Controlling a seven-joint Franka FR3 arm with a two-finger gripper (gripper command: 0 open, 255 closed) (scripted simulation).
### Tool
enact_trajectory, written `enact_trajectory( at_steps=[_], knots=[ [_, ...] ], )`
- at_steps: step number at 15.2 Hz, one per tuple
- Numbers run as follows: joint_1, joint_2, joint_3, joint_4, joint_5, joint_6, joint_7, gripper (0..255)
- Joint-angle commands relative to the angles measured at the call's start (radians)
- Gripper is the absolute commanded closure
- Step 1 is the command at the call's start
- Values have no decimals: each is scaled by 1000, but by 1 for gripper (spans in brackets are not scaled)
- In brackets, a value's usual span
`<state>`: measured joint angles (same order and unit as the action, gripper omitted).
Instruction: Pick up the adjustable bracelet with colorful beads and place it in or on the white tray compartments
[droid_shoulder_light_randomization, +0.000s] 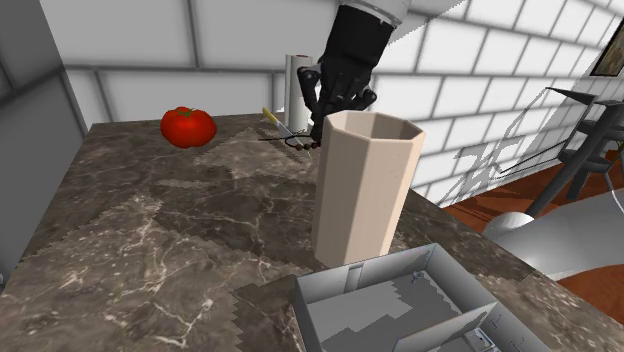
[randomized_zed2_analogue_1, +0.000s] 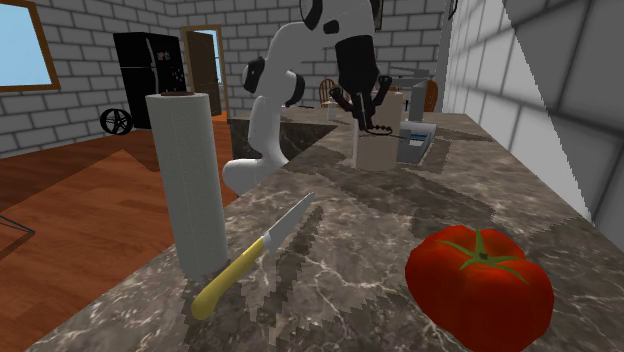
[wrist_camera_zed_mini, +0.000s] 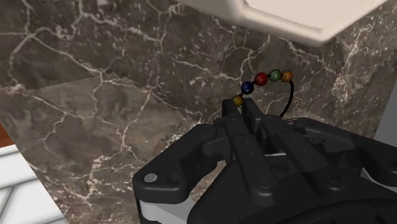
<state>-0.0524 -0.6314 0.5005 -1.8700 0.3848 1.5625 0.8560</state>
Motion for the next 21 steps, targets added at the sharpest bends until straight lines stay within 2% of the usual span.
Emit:
enact_trajectory(
  at_steps=[1, 11, 21],
  knots=[
    [14, -32, 7, -1, 13, -23, 26, 255],
    [106, -209, 71, -17, 103, -127, 200, 255],
    [165, -300, 175, 80, 197, -229, 419, 255]
  ],
)
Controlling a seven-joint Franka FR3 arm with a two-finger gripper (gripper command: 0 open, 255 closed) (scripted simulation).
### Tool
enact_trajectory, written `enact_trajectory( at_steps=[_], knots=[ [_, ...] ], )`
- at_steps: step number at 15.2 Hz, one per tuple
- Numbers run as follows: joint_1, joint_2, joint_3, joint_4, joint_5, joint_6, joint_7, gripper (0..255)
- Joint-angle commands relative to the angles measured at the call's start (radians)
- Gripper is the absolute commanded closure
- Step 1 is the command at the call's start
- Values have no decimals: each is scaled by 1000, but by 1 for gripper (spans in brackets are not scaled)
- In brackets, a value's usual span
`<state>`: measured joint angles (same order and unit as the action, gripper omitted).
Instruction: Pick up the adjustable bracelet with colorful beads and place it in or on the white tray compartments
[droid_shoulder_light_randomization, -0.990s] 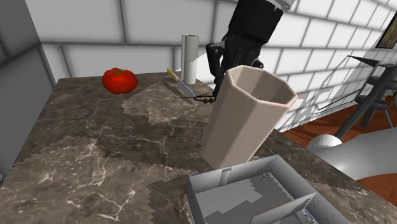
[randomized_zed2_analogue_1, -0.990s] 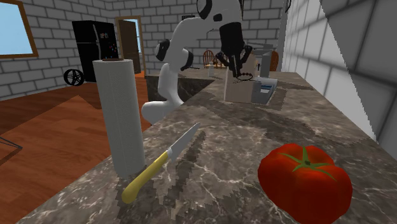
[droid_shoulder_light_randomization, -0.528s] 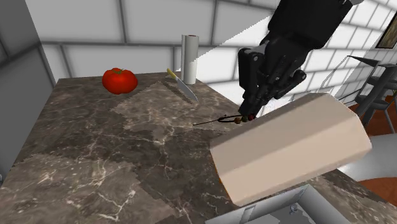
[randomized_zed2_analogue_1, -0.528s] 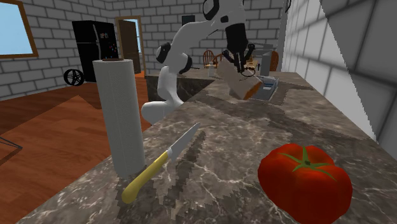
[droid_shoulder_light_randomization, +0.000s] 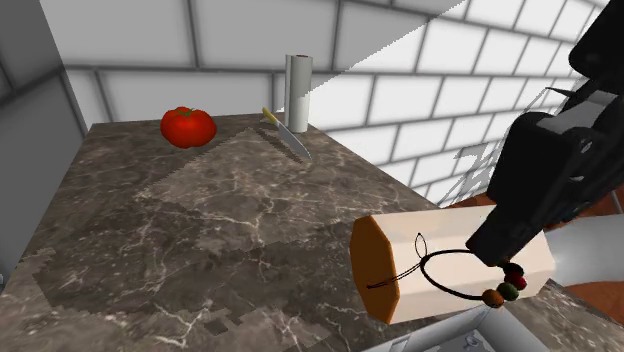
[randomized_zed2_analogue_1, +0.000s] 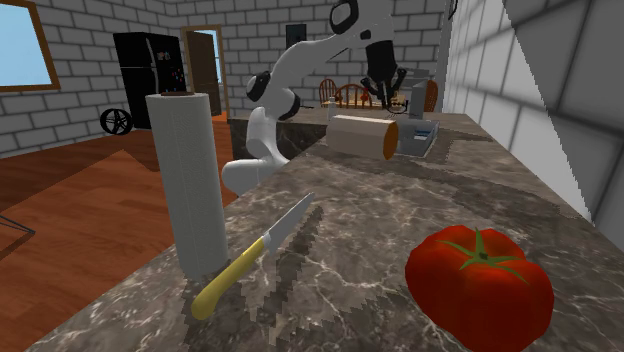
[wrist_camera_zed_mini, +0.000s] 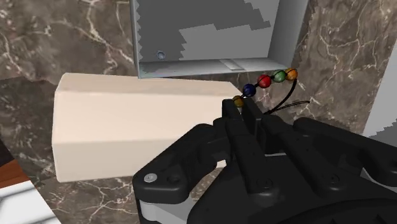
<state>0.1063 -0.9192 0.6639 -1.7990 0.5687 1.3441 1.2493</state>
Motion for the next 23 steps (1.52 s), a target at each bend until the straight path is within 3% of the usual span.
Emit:
enact_trajectory(
  at_steps=[1, 8, 23],
  knots=[
    [9, -17, 24, 25, 23, -21, 49, 255],
    [5, -28, 118, 158, 89, -82, 209, 255],
    [84, -182, 149, -134, 156, 59, 165, 255]
  ],
)
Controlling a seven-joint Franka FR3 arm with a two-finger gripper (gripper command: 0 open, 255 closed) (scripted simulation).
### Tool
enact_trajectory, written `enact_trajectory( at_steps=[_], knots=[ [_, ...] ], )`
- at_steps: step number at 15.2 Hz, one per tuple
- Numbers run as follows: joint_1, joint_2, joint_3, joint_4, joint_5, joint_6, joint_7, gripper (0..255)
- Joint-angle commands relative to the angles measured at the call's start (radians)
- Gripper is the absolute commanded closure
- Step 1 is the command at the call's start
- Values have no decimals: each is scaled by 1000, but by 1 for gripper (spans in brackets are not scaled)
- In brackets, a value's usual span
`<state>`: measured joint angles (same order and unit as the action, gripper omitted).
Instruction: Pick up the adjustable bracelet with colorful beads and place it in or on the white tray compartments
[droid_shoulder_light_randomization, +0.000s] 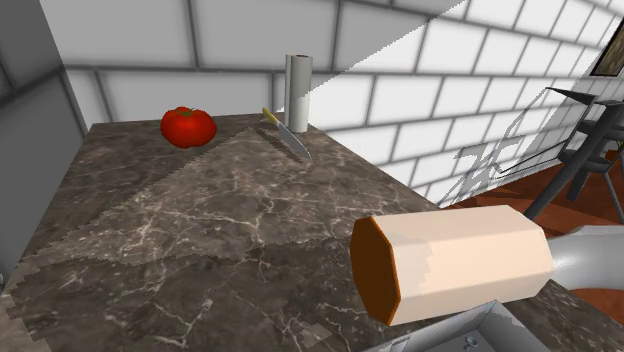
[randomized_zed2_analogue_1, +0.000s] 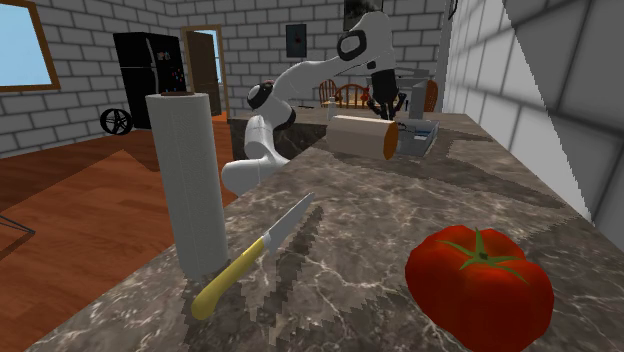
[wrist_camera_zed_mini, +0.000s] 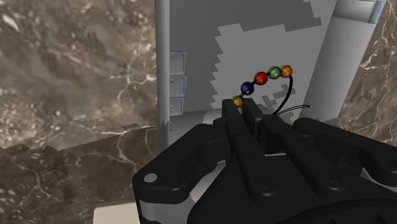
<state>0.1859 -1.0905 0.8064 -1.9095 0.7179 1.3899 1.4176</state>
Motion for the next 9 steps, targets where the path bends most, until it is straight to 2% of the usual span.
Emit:
enact_trajectory(
  at_steps=[1, 8, 9],
  knots=[
    [4, -10, 6, -23, 6, 13, -4, 255],
    [4, -11, 6, -23, 7, 13, -4, 255],
    [4, -11, 6, -24, 7, 13, -4, 0]
  ],
)
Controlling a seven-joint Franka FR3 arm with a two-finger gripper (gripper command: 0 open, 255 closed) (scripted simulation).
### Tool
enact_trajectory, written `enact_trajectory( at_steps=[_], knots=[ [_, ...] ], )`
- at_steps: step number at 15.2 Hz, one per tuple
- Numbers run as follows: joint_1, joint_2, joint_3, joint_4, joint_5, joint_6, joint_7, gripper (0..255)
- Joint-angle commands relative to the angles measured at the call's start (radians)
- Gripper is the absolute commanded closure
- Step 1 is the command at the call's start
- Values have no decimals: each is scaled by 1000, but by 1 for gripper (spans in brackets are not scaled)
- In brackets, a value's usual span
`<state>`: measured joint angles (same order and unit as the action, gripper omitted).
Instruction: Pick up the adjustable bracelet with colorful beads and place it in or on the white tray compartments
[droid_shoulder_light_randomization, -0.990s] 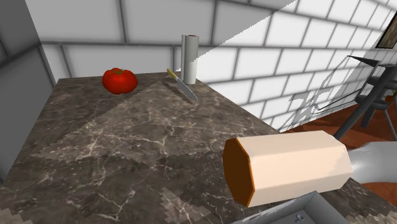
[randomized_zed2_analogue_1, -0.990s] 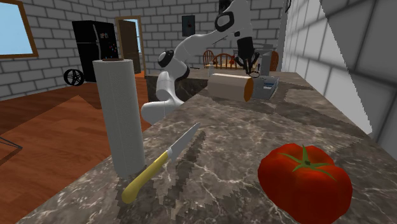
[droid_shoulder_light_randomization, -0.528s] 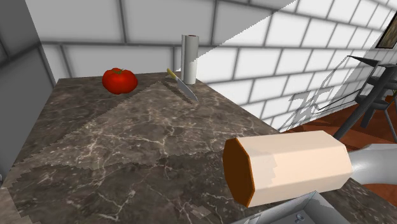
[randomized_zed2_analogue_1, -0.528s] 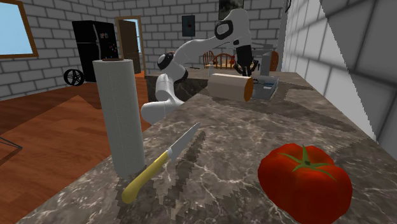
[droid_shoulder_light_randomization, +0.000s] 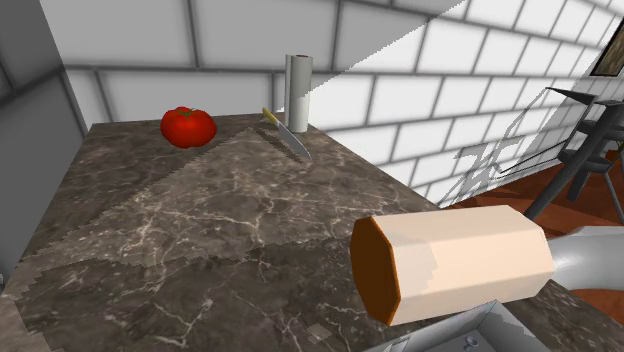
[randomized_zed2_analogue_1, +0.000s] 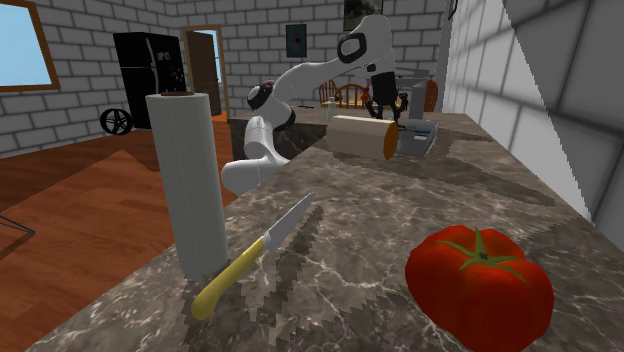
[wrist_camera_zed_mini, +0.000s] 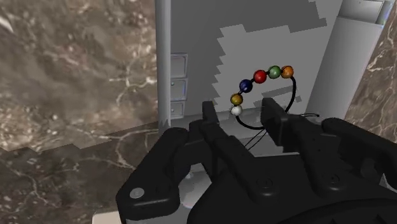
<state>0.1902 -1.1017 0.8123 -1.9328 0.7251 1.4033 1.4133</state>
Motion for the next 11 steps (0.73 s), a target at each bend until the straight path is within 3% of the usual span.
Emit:
enact_trajectory(
  at_steps=[1, 5, 9, 11],
  knots=[
    [0, 0, 0, -1, 0, 0, 0, 0],
    [-1, 0, 0, 0, 0, -1, 0, 0],
    [-18, 64, -42, 147, -41, -95, 31, 0],
    [-18, 64, -42, 147, -41, -95, 31, 0]
  ],
)
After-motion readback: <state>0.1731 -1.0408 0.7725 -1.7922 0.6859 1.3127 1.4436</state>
